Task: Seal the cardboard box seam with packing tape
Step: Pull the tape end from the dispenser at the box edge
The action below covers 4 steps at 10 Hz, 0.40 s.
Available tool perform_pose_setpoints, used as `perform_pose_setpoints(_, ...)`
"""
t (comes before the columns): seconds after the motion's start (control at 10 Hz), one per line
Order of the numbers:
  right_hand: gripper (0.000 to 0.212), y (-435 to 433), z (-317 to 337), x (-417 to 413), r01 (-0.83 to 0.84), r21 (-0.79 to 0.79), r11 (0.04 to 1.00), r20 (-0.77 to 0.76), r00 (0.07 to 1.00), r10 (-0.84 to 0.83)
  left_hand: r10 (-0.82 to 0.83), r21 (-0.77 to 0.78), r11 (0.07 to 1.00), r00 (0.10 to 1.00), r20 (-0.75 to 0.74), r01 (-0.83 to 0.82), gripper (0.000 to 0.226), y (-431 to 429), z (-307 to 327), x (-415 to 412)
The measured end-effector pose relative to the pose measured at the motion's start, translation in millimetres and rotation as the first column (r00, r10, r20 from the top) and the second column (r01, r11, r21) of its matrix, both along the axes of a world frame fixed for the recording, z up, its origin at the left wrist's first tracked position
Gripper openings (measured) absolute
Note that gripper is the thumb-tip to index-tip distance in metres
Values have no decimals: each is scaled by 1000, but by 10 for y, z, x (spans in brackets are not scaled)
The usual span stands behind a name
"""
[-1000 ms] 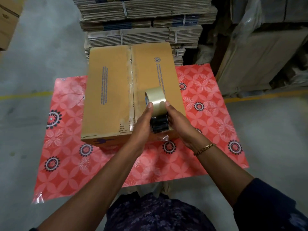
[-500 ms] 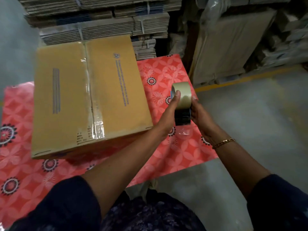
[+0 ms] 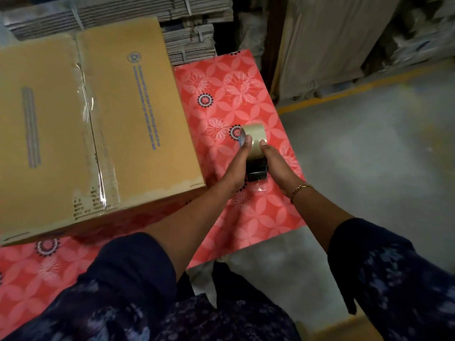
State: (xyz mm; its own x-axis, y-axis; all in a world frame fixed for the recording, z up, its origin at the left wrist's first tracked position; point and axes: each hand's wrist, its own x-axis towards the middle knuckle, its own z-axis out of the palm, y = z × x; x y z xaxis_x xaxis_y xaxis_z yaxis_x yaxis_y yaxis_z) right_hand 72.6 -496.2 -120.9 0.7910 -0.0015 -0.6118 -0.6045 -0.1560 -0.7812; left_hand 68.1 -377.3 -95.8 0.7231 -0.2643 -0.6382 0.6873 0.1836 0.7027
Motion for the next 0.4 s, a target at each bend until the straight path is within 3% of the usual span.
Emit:
perform_pose_setpoints(0.1, 75, 28, -19, 1, 4, 4, 1000, 6, 1000, -4, 50, -34, 998, 999, 12, -49, 65, 39, 16, 33)
perform_pose_setpoints(0.2, 59, 43, 66, -41, -25, -32, 999, 4, 1000, 25, -59, 64, 996, 997, 41, 57, 73, 80, -4, -43)
perform_pose_setpoints(0.3, 66, 30, 103, -44, -42, -158, 986, 68, 996, 54, -258, 329, 926, 945, 202, 183, 57, 218, -207, -79)
perform_pose_setpoints(0.4, 74, 108, 281, -20, 10, -366, 930, 166, 985, 55, -490, 517, 806, 816, 308, 289, 83, 449, 330, -211)
